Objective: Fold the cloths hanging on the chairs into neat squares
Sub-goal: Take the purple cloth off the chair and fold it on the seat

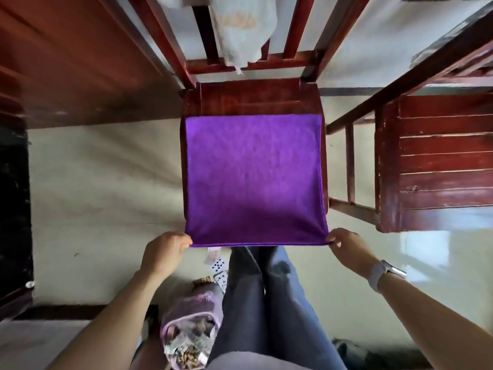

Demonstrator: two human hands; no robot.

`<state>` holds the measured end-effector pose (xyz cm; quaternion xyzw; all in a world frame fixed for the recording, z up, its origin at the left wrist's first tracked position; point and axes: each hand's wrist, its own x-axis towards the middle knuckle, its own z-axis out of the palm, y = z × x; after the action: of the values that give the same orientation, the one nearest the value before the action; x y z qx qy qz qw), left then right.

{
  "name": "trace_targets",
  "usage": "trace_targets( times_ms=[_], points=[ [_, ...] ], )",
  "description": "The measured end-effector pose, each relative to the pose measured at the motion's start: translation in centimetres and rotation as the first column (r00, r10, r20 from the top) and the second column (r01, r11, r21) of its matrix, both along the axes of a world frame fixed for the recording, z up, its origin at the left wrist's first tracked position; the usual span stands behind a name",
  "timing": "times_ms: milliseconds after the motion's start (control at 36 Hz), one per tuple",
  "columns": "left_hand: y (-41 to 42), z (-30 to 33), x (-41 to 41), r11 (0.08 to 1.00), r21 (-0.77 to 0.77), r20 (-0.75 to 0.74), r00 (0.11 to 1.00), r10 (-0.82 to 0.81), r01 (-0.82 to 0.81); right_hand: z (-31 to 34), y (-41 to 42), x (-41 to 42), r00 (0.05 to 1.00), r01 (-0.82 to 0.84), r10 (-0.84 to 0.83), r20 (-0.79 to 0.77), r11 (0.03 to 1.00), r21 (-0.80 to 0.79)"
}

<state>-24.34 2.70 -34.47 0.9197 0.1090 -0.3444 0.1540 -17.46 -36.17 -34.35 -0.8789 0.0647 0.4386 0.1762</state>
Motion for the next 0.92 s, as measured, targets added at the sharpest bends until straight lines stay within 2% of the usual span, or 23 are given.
trace_targets(
  times_ms=[83,167,333,472,583,722,806,917],
  points=[
    [-0.2,-0.9,-0.3,1.000,0.002,-0.091,0.996,-0.008,0.008,-0.7,0.0,-0.2,0.993,-0.068,0.066,-0.094,0.997,-0.023],
    [-0.1,-1.5,0.5,0.991,-0.032,-0.059,0.990,0.130,-0.132,-0.9,0.3,0.6,0.996,-0.043,0.043,-0.083,0.999,0.000],
    [-0.1,-1.6,4.8,0.887,-0.190,0.004,0.904,0.428,-0.420,-1.2,1.0,4.6,0.980,0.197,-0.199,0.014,0.976,0.095],
    [0.6,-2.1,9.1,0.705,-0.390,0.031,0.757,0.653,-0.593,-1.6,2.0,9.6,0.883,0.443,-0.467,0.055,0.866,0.233],
    [0.8,-2.3,12.6,0.608,-0.532,0.113,0.663,0.740,-0.589,-1.8,2.7,13.1,0.772,0.581,-0.635,0.035,0.728,0.364],
    [1.3,-3.6,16.5,0.528,-0.612,0.169,0.554,0.815,-0.589,-2.5,4.3,17.0,0.710,0.564,-0.687,0.154,0.686,0.460],
    [1.6,-4.3,18.4,0.530,-0.621,0.212,0.527,0.823,-0.577,-3.1,5.1,18.7,0.684,0.583,-0.711,0.163,0.667,0.463],
    [2.1,-5.7,20.5,0.578,-0.588,0.253,0.550,0.796,-0.565,-4.3,5.8,20.6,0.641,0.614,-0.750,0.161,0.627,0.479]
  ],
)
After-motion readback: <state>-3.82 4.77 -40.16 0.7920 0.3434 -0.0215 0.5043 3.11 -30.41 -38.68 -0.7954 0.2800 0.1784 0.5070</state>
